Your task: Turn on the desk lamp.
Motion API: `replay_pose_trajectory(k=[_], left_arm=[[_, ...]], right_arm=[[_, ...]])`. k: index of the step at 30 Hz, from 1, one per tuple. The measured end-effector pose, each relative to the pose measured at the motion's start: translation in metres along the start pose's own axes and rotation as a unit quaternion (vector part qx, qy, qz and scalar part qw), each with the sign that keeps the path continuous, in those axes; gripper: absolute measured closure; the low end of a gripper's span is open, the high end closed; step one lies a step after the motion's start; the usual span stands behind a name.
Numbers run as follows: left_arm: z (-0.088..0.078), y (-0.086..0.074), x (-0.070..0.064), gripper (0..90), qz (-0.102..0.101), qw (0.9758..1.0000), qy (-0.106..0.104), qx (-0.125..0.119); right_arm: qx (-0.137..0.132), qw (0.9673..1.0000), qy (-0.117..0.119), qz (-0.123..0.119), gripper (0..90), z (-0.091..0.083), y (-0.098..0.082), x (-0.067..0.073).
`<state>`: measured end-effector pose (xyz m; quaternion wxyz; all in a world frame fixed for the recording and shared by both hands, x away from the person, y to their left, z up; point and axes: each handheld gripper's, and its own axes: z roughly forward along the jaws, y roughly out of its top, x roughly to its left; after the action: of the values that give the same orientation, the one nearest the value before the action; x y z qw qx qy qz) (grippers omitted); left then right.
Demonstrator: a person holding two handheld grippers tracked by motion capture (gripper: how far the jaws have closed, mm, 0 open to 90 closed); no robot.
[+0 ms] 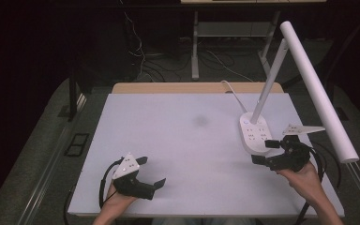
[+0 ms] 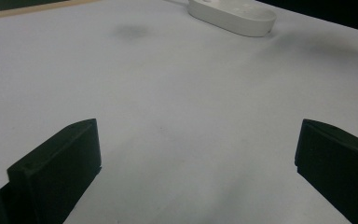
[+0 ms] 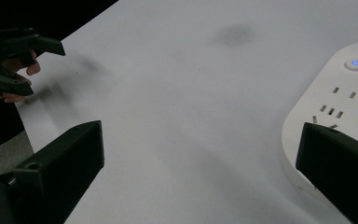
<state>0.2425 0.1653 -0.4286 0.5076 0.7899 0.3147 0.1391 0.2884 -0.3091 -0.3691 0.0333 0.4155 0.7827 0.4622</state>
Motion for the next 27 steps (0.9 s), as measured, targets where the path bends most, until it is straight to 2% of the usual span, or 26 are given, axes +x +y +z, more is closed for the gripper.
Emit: replay_pose_trajectory(k=[4, 11, 27], left_arm=[[0.0, 0.0, 0.0, 0.0, 0.001, 1.0, 0.001, 0.0], [-0.001, 0.0, 0.001, 0.0, 0.002, 1.0, 0.001, 0.0], [0.0, 0.0, 0.0, 0.0, 0.002, 1.0, 0.001, 0.001]], right_arm=[[0.003, 1.0, -0.007, -0.002, 0.3, 0.0, 0.003, -0.003], [0.01, 0.9999, -0.009, 0.007, 0.4, 0.0, 0.008, -0.014], [0.02, 0.9995, -0.025, -0.002, 0.4, 0.0, 0.028, -0.034]])
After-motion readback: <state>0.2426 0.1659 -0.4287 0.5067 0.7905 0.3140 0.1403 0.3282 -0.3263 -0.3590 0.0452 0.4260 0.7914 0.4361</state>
